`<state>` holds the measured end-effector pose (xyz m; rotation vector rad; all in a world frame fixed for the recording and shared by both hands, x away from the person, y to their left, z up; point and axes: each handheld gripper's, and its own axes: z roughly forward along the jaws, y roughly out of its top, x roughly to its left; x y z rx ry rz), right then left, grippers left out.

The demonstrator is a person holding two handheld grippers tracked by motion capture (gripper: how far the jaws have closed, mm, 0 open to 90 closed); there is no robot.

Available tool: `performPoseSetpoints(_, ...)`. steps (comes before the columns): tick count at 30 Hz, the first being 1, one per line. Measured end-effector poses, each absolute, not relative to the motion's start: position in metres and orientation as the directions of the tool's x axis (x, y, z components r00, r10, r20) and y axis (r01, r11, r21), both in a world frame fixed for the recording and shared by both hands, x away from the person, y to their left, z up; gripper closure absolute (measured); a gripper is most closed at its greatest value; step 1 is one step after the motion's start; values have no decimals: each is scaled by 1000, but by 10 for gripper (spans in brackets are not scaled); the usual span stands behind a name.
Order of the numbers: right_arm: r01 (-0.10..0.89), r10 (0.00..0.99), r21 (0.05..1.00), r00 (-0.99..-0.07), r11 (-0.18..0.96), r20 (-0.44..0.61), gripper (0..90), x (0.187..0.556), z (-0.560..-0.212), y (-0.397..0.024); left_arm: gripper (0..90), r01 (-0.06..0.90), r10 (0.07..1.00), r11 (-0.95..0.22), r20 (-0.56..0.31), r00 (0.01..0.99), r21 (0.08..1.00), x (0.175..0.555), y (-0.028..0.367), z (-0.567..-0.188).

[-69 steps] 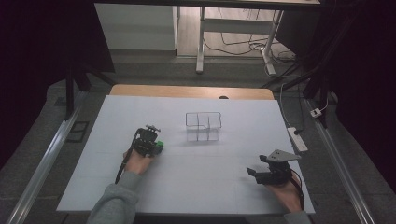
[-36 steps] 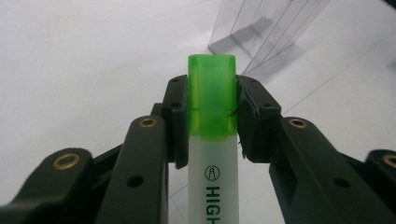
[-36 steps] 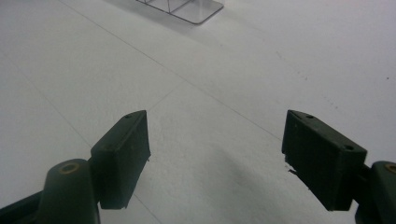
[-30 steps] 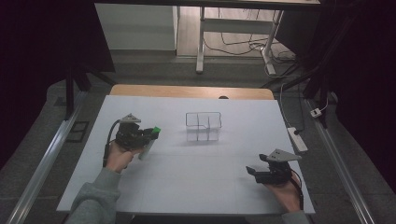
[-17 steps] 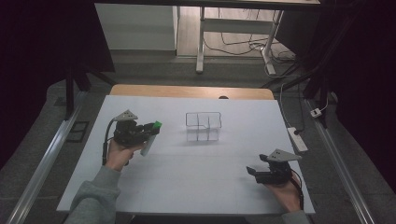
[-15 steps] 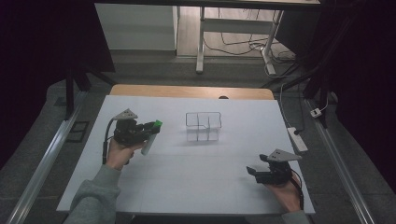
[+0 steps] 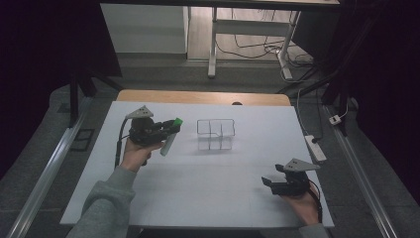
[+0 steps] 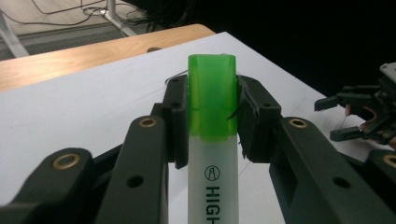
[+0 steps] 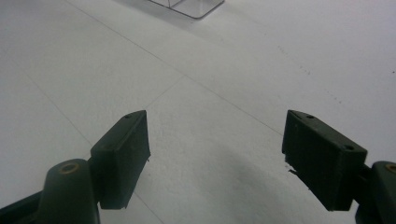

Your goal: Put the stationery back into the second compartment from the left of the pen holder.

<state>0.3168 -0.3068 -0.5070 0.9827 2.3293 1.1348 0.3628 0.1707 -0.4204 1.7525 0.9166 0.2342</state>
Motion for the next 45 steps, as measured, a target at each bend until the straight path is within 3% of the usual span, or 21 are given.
performPoseSetpoints(30,424,709,792,-705,439,-15,232,317,-508,-306,664,437,623,-95,-289,727,894,398,134,-395)
performPoseSetpoints(45,427,707,793,-707,435,-8,231,317,-508,-306,664,404,624,-140,-236,745,904,418,100,-386)
